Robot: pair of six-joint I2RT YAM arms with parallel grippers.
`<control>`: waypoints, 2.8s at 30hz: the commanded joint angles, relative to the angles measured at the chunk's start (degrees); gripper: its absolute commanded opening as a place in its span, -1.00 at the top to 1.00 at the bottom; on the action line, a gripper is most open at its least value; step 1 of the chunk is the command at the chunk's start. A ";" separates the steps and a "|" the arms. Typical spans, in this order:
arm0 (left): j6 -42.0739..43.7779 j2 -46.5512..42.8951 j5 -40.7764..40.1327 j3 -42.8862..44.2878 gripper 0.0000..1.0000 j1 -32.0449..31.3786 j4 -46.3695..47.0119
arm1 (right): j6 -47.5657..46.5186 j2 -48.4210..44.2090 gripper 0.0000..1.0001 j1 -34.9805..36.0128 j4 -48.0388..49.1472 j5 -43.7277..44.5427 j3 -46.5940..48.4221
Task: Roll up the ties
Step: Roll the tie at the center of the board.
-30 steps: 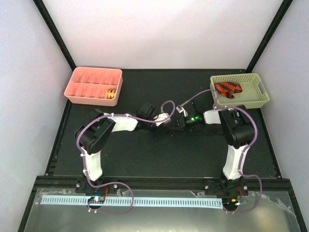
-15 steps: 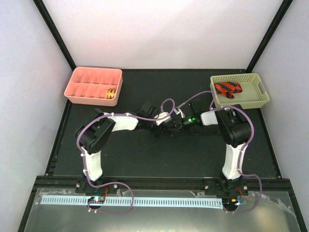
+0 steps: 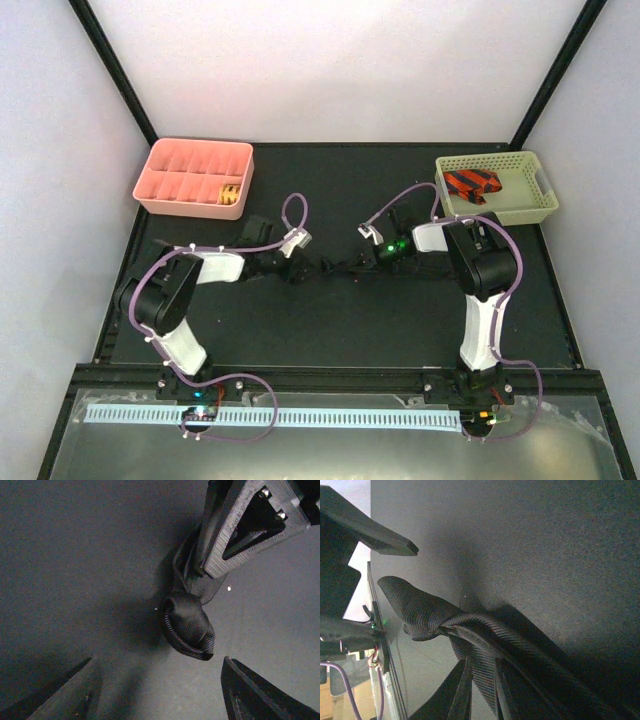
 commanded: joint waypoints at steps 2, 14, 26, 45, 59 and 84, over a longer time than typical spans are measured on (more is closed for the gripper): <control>-6.52 1.11 6.06 -1.02 -0.11 1.06 3.86 | -2.68 0.51 0.69 -0.09 -2.72 4.76 0.53; -4.50 6.61 -8.98 1.78 0.40 -3.22 1.43 | -3.14 1.28 0.75 -0.08 -3.31 5.68 1.01; -2.10 2.50 -2.76 4.86 0.40 -8.83 7.41 | -3.81 1.38 0.76 -0.08 -3.71 5.41 1.06; -1.10 9.34 -2.62 13.30 0.42 -9.85 3.56 | -6.76 -3.92 0.74 -1.21 -8.34 4.53 3.30; -0.29 11.38 -2.35 14.05 0.41 -10.08 1.80 | -4.61 -8.39 0.33 -2.76 -7.00 -0.61 1.52; -0.93 11.61 -2.62 14.25 0.39 -10.21 1.20 | -2.70 -2.75 0.86 -1.09 -6.14 4.20 3.18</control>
